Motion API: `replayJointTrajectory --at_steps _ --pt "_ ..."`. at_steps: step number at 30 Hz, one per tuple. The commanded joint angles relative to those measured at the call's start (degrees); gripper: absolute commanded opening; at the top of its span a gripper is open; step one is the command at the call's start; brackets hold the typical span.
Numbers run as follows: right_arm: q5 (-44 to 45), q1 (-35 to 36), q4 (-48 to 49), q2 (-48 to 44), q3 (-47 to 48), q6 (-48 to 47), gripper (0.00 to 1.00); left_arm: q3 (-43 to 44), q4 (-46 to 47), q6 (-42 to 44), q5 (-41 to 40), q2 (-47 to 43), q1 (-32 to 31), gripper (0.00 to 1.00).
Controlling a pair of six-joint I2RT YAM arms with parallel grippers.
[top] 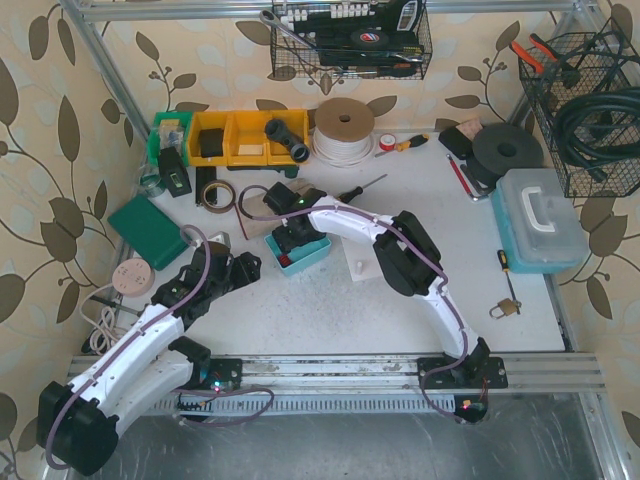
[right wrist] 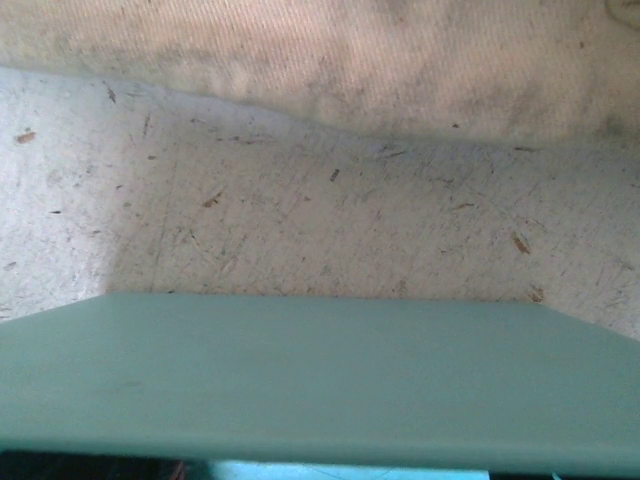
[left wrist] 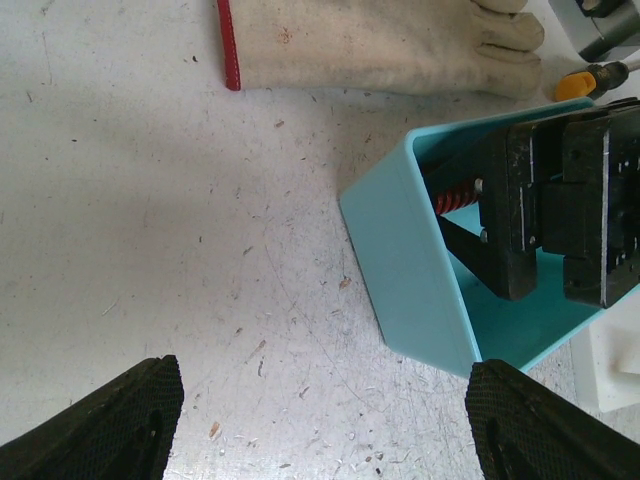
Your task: Install the large spring
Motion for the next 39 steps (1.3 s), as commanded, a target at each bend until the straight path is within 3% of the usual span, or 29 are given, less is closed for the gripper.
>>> replayJointTrajectory --at_steps 1,10,17,25,30,32,34,39 --pt "1.6 0.0 -0.4 1.8 0.1 1.1 0.71 1.4 1.2 -0.1 0.5 -0.7 0.4 0.80" --pt "0.6 0.0 -0.6 1.4 -1.3 1.5 0.48 1.3 1.0 -0.1 0.3 -1.1 0.4 0.80" --pt "-1.1 0.0 -0.4 -1.1 -2.3 -1.1 0.18 1.3 0.9 0.1 0.6 -1.5 0.5 0.81" --pt "-1.4 0.6 2.6 -14.0 -7.3 -9.3 0.15 5.9 -1.1 3.1 5.7 -2.5 1.2 0.82" --pt "-6.7 0.8 9.1 -25.2 -15.1 -14.9 0.15 13.7 -0.8 5.1 12.9 -0.2 2.8 0.83" --pt "-9.0 1.0 15.3 -31.2 -21.2 -18.2 0.06 16.8 0.0 4.9 17.8 2.1 4.2 0.84" --pt "-11.3 1.0 22.5 -37.4 -28.4 -22.1 0.04 18.8 2.2 3.3 23.9 4.5 6.0 0.83" --pt "-17.6 0.9 33.9 -48.8 -41.9 -33.4 0.00 17.9 20.3 -10.0 42.8 10.0 10.1 0.82"
